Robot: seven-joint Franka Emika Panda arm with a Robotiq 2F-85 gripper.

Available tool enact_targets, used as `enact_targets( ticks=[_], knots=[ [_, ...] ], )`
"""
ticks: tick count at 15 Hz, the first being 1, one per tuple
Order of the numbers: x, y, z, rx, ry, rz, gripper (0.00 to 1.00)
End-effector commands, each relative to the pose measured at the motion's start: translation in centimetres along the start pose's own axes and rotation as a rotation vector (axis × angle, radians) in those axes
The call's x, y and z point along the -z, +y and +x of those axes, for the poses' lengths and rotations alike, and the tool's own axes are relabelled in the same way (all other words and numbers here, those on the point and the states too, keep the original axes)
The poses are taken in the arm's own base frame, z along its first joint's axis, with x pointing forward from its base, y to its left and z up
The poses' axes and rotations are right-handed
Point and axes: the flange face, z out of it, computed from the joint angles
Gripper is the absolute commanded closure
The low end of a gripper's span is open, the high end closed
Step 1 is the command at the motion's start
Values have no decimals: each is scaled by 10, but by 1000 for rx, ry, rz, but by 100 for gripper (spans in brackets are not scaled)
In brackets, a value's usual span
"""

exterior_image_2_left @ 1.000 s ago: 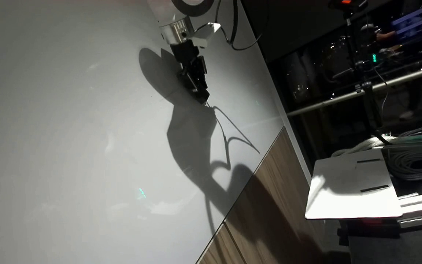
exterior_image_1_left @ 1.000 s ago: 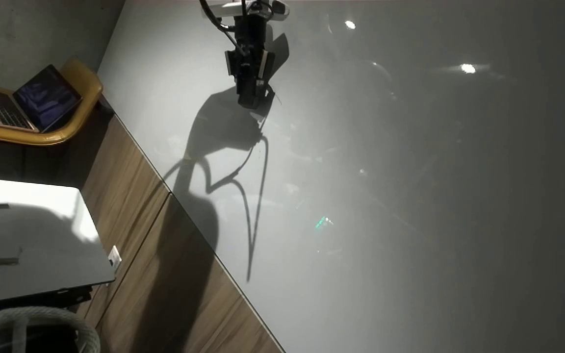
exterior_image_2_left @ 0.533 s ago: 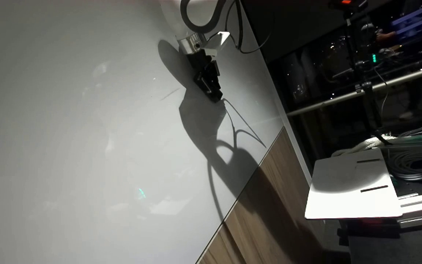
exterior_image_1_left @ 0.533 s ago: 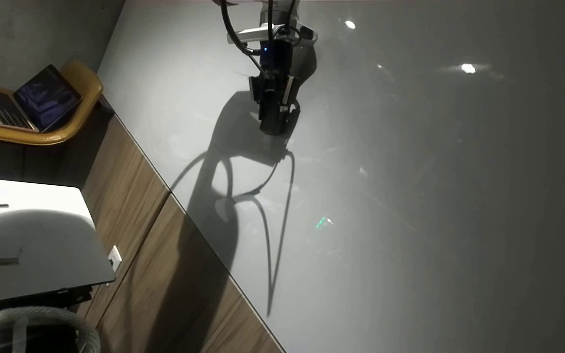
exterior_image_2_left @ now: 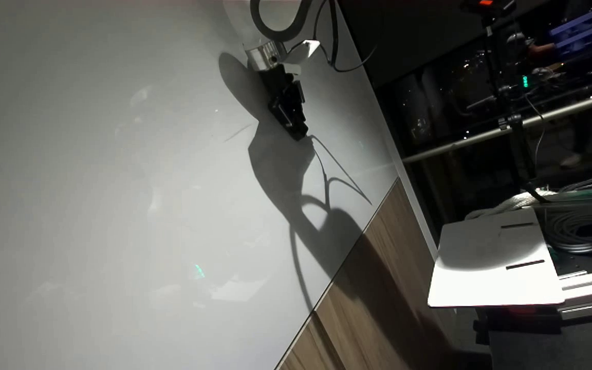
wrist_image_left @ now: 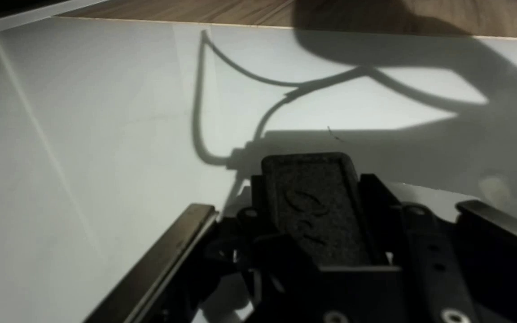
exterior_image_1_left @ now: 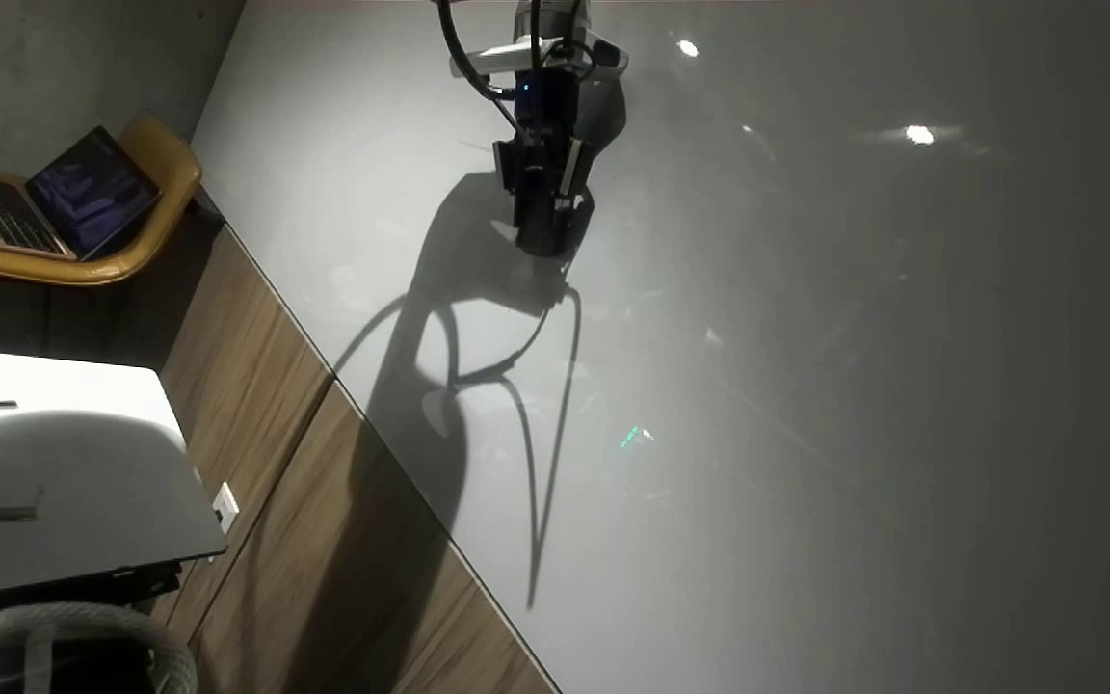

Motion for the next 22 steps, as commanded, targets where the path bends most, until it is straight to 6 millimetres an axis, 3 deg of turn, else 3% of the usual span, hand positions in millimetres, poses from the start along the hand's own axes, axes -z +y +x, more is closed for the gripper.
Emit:
enact_targets(
  ticks=[1,7,13,15,20,22],
  knots=[
    [30,-24,15,32,104,-9,72],
    [20,-41,17,66,84,-20,72],
    [-6,-56,20,119,-12,-105,72],
    [0,-75,22,132,-22,-124,72],
    [29,-151,29,195,-2,-136,72],
    [32,-177,33,228,3,-149,72]
  ],
)
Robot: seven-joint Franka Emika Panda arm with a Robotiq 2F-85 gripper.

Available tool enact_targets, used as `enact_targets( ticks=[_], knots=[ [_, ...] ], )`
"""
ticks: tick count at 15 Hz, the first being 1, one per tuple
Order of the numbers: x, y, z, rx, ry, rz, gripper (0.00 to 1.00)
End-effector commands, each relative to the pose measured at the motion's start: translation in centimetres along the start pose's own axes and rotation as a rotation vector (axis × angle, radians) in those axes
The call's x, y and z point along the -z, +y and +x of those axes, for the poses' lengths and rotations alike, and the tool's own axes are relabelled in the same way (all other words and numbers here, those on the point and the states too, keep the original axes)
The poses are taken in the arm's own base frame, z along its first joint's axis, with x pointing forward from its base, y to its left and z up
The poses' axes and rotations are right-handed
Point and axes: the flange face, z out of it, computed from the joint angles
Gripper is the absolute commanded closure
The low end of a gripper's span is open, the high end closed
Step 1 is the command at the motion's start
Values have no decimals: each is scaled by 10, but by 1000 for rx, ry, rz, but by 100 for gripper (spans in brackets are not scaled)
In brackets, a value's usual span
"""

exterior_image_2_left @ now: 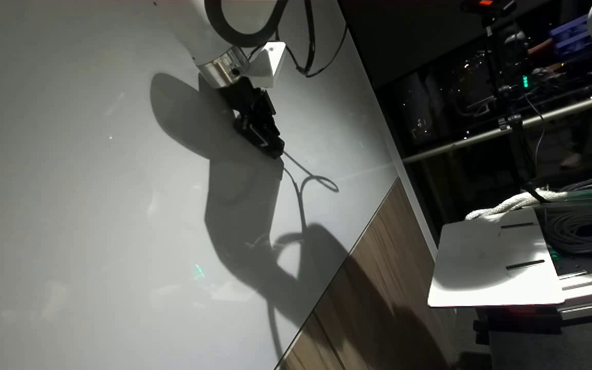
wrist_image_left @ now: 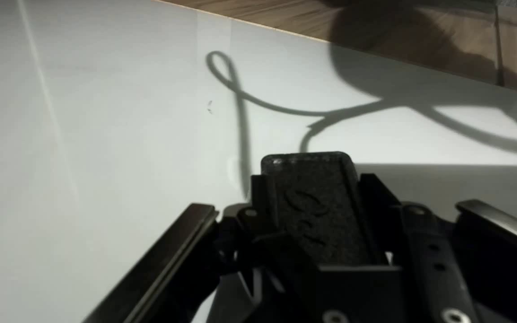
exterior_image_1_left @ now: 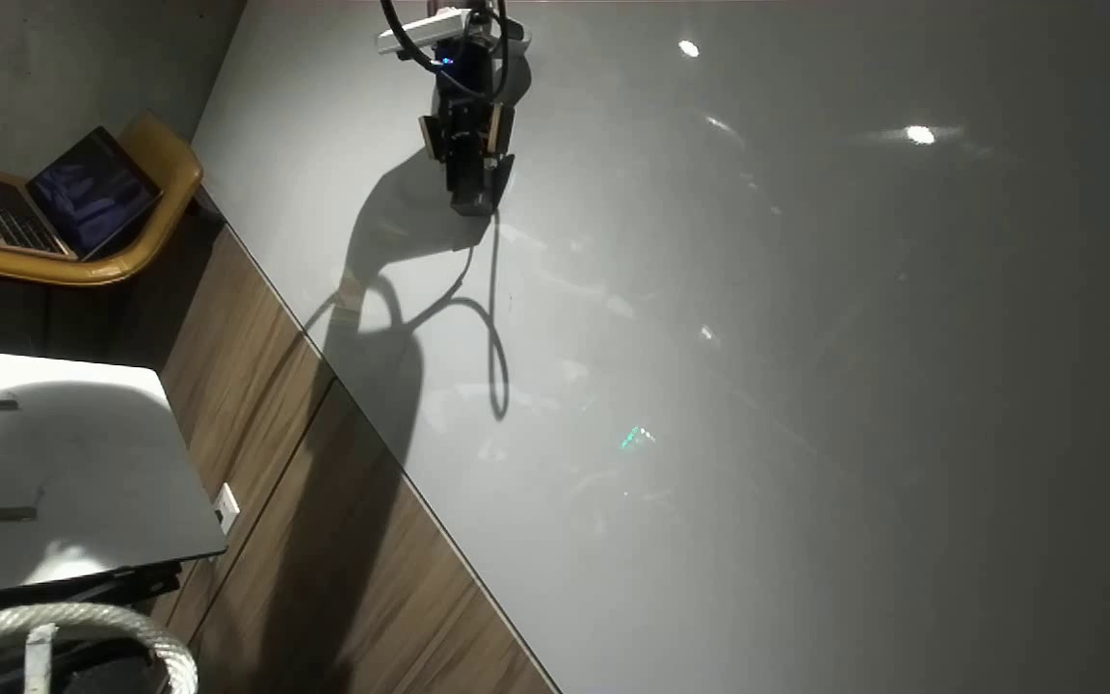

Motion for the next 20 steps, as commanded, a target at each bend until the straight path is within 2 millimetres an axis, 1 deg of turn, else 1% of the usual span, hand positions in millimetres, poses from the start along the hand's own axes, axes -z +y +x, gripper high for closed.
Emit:
enact_targets(
  ticks=[1,3,5,8,9,10,12,14,15,16,17,18,20],
  knots=[
    [-2,-30,38,53,9,-33,72],
    [2,-40,43,71,5,-49,72],
    [4,-46,44,81,-3,-62,72],
    [2,-53,42,86,-21,-69,72],
    [5,-55,42,85,-22,-66,72],
    [11,-57,43,85,-18,-66,72],
    [33,-62,46,93,3,-75,72],
    [55,-57,51,101,39,-99,72],
    [63,-49,54,101,51,-119,72],
    [68,-41,55,100,52,-134,72],
    [69,-33,55,98,50,-150,72],
    [65,-19,54,94,44,-162,72],
    [59,-1,52,79,30,-173,72]
  ],
)
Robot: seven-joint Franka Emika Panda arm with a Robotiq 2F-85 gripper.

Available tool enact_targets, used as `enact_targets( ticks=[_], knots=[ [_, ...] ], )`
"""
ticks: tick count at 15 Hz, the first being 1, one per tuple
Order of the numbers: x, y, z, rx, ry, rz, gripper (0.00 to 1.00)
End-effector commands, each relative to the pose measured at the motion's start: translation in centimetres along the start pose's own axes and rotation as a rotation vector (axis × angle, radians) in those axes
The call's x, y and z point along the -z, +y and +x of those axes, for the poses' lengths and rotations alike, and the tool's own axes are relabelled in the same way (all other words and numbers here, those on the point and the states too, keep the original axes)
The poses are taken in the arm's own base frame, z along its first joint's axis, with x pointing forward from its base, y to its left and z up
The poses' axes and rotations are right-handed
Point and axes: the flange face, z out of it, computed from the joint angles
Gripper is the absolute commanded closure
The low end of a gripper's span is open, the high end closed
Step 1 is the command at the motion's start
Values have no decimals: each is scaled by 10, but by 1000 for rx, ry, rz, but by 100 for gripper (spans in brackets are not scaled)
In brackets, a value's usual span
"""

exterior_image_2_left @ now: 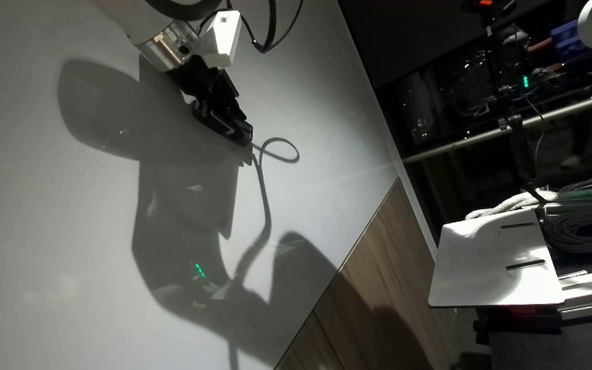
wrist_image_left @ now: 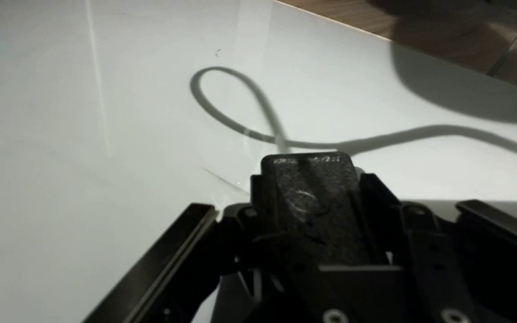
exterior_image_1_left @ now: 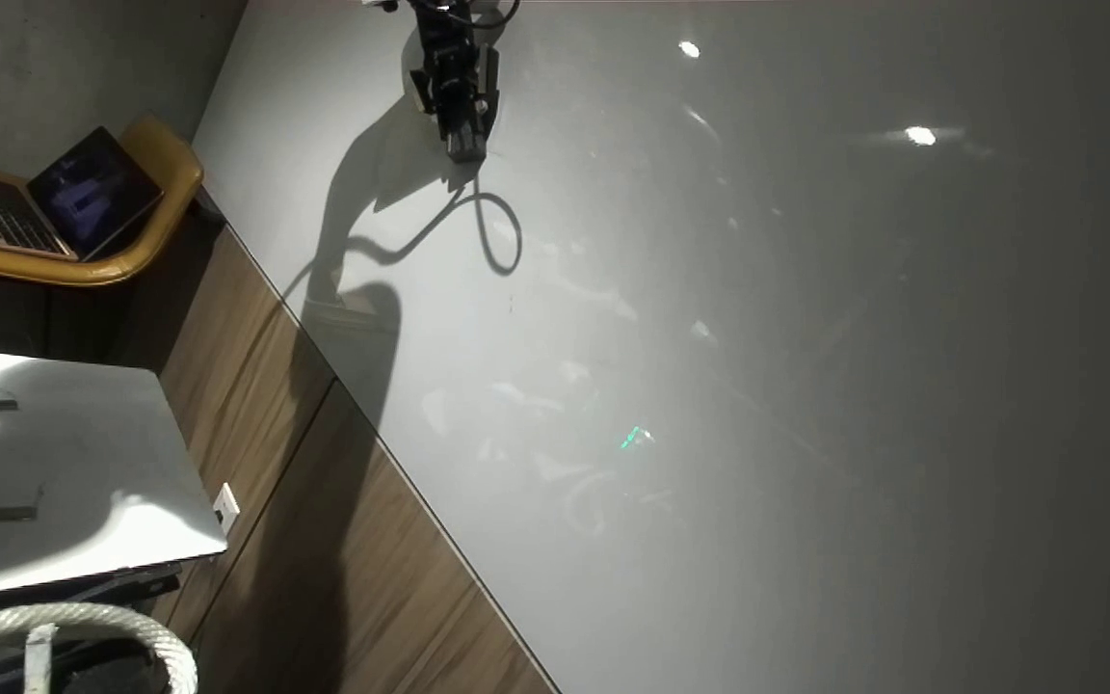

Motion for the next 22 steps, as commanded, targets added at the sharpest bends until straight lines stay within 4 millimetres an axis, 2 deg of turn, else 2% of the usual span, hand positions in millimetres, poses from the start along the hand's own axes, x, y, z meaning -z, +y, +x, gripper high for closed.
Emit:
enact_targets(
  ticks=[1,6,8,11,14,16,18,22],
  knots=[
    [-28,56,16,-24,18,-49,72],
    [-22,111,7,-132,50,-38,72],
    [-21,120,6,-164,53,-18,72],
    [-18,99,9,-195,51,65,72],
    [-25,74,15,-229,43,157,72],
    [-28,66,19,-245,48,194,72],
    [-29,65,21,-258,54,208,72],
    [-36,79,20,-275,54,215,72]
  ],
)
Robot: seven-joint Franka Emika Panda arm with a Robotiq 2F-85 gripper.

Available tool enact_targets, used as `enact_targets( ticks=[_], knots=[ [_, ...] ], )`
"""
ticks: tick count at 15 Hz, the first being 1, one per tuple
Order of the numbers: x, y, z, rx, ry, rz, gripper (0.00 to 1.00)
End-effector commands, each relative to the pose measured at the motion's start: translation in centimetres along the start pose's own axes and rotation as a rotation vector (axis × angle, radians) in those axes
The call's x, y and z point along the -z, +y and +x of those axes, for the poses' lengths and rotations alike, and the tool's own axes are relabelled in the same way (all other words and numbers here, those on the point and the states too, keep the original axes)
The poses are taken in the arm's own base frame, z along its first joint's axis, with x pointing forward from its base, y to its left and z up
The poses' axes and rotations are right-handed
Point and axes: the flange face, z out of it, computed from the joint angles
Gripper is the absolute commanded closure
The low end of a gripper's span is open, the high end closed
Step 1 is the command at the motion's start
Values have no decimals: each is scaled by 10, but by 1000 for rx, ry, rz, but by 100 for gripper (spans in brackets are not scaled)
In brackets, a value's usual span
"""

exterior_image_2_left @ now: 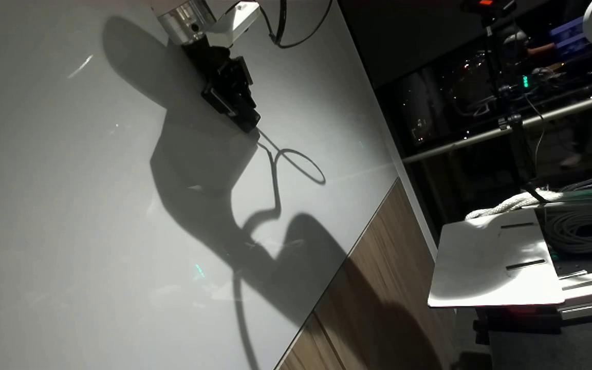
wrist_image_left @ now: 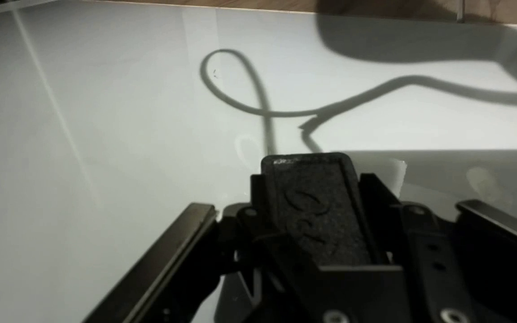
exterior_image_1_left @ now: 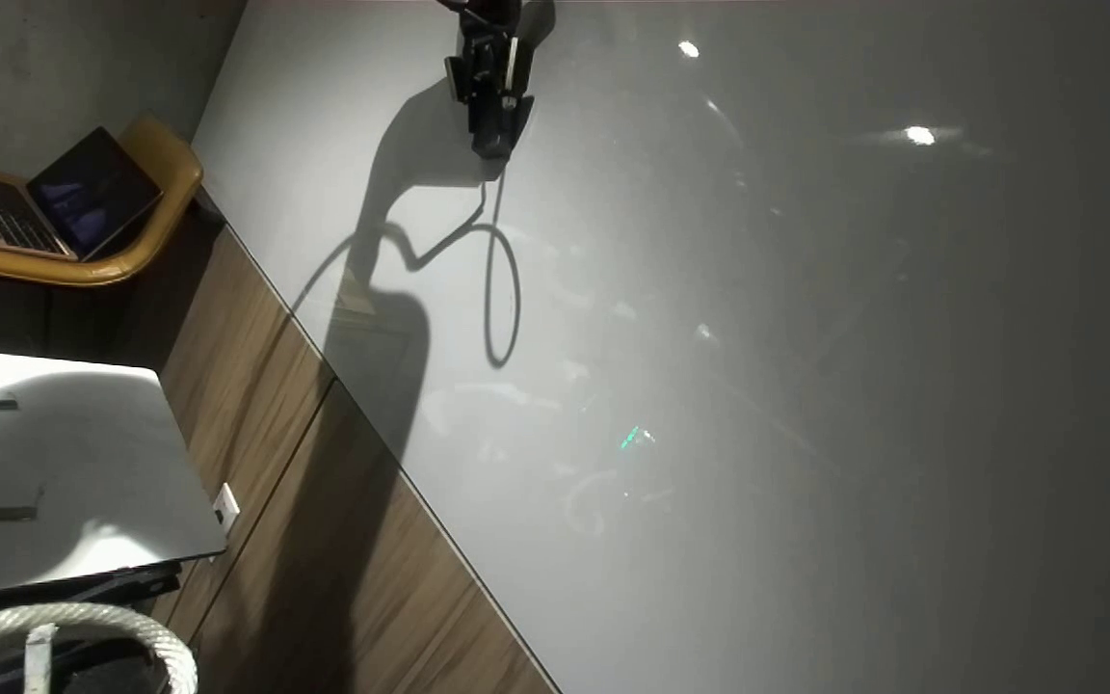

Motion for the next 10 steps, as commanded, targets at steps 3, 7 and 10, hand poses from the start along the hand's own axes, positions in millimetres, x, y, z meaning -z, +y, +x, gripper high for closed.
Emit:
enact_targets(
  ticks=[3,7,10],
  knots=[
    [-10,-1,32,-14,81,59,72],
    [24,2,34,-21,116,69,72],
    [44,3,36,-26,137,79,72]
  ],
)
